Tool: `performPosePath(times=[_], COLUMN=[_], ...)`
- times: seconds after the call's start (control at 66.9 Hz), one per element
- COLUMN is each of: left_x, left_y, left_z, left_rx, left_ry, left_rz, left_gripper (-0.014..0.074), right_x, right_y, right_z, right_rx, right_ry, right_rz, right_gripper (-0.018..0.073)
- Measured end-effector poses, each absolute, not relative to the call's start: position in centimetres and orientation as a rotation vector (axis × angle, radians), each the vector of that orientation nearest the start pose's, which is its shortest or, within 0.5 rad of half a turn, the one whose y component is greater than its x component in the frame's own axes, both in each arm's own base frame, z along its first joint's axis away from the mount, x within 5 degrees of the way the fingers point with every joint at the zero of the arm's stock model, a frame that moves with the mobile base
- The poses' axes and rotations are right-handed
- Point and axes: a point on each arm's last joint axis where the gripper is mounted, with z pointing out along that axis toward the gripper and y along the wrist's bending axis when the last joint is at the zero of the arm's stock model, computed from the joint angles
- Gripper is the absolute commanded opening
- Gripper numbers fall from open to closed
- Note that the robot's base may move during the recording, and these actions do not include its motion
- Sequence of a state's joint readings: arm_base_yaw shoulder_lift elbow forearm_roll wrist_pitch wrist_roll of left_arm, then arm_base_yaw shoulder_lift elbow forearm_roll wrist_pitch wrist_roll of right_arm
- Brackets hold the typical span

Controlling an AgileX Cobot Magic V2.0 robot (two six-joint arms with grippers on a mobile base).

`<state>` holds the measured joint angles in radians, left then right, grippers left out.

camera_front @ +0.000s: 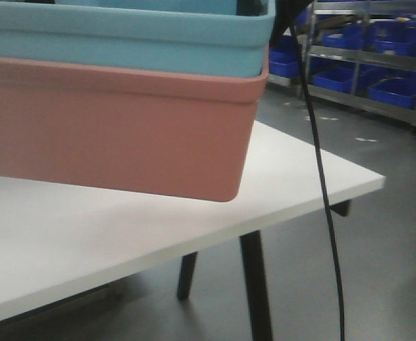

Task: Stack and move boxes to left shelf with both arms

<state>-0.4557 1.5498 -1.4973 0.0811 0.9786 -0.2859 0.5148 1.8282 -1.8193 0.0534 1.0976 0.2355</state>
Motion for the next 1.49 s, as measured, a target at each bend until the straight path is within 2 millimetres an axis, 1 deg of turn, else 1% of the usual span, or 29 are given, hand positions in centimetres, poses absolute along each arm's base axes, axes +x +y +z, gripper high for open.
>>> performPosePath(times=[1.494], left_x=[30.42], left_y=[-14.26], left_z=[36.34], left_rx=[0.242], left_ry=[2.509], left_rz=[-0.205], left_gripper=[-0.0003], right_x=[35.03], right_y=[20.3], right_z=[35.02], right_rx=[-0.352], right_ry=[2.606], right_rz=[0.336], right_gripper=[0.0054])
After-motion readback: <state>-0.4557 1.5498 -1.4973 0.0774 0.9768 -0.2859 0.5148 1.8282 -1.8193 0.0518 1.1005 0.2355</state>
